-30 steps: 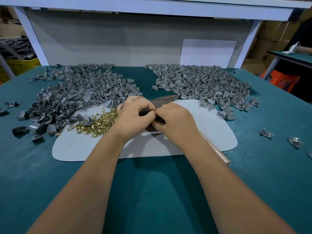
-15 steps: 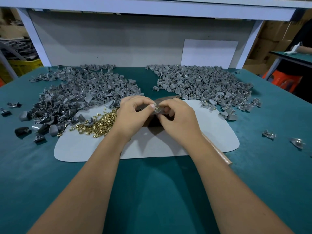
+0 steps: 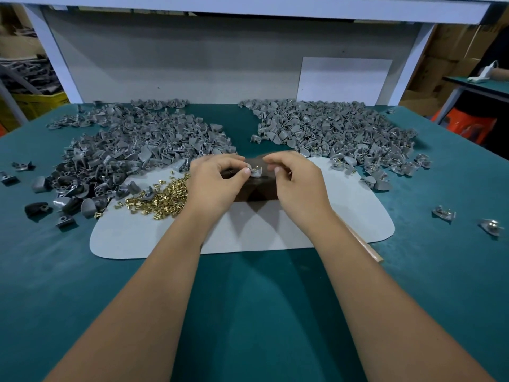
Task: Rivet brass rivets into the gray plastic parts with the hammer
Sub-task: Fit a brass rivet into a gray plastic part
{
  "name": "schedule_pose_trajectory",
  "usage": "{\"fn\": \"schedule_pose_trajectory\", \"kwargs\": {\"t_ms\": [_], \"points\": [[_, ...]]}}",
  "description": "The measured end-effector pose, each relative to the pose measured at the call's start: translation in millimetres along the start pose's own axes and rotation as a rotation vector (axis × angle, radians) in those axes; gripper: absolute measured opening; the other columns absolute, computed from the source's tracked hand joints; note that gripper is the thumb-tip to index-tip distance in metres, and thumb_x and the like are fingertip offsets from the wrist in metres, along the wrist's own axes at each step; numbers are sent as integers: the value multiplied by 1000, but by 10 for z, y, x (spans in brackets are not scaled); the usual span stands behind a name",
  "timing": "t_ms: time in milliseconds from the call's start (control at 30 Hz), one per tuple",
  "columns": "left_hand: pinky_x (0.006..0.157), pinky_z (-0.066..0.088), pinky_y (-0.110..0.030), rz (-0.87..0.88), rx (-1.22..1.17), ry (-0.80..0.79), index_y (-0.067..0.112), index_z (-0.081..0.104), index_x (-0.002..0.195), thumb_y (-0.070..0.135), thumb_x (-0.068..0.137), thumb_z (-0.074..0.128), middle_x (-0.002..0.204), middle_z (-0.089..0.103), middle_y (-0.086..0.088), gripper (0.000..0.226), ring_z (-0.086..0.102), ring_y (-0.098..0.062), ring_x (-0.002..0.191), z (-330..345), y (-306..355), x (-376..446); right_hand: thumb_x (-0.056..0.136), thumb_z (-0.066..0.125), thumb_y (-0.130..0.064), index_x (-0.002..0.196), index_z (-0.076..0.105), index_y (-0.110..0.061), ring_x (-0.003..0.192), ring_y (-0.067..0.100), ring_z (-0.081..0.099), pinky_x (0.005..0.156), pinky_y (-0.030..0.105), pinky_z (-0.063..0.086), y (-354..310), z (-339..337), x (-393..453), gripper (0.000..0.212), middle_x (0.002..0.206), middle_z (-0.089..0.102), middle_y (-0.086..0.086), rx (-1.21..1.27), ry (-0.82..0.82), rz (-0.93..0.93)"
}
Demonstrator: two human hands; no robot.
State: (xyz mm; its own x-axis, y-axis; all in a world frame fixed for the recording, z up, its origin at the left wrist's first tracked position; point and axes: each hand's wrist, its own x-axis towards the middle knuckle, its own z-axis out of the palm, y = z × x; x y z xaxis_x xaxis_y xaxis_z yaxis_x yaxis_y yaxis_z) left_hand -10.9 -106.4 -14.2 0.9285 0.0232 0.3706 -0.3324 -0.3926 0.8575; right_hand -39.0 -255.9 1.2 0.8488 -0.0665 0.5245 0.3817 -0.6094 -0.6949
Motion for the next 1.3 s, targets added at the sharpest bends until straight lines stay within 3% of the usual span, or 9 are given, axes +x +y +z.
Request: {"fn": "schedule_pose_trajectory", "kwargs": {"t_ms": [67,233,367,533,733,833,933,1100,1300], "points": [[105,42,-49,-17,28,7,33,73,86,23,86,74,111,70,10,10,54,-26,123,-19,4,0,91,49,0,105,70,-10,100,14,59,88,17,43,-6,-15,40,27,106,67,2,4,-6,48],[107,40,-47,9,92,9,34,74,85,26,85,74,101,65,20,8,53,-28,123,-31,41,-26,92,55,-10,95,72,-12,89,13,61,82,26,46,-39,-14,159,17,91,69,-2,6,-94,101],[107,40,-49,26,136,18,28,76,86,25,84,74,102,67,16,4,51,-24,125,-38,54,-39,87,64,-14,82,72,-14,75,12,58,73,26,47,-58,21,224,9,78,67,-4,-34,-136,102],[110,29,-49,49,203,70,44,63,75,29,82,74,97,65,18,20,40,-20,127,-17,107,-72,82,69,-12,74,67,-20,64,5,52,68,25,45,-36,72,271,11,67,59,-10,-94,-152,107],[110,34,-49,27,120,50,44,65,76,36,76,74,93,65,19,12,49,-18,127,-16,125,-57,84,63,-12,74,63,-21,72,14,56,67,25,44,-87,120,297,13,64,52,-13,-193,-165,106],[115,18,-40,-11,191,56,44,67,76,33,80,76,99,69,20,14,41,-9,134,-19,134,-56,85,61,-8,76,62,-17,69,14,49,63,24,36,-83,144,262,13,64,49,-13,-179,-154,68],[107,10,-32,-18,281,73,37,75,84,35,83,74,106,71,17,3,37,-5,137,-6,134,-45,85,60,-5,74,59,-18,74,13,46,64,23,30,-49,177,219,17,70,49,-11,-175,-102,27],[109,8,-32,-21,315,90,34,77,90,37,83,74,106,70,16,8,39,-5,136,-5,126,-34,82,60,-2,74,58,-14,79,13,44,65,23,26,8,223,178,15,78,51,-7,-194,-36,-69],[115,7,-41,-38,328,85,37,77,91,38,83,74,99,65,22,8,39,-5,136,-5,149,-41,81,59,2,76,59,-4,83,23,50,71,30,35,46,218,120,8,81,59,4,-203,6,-182]]}}
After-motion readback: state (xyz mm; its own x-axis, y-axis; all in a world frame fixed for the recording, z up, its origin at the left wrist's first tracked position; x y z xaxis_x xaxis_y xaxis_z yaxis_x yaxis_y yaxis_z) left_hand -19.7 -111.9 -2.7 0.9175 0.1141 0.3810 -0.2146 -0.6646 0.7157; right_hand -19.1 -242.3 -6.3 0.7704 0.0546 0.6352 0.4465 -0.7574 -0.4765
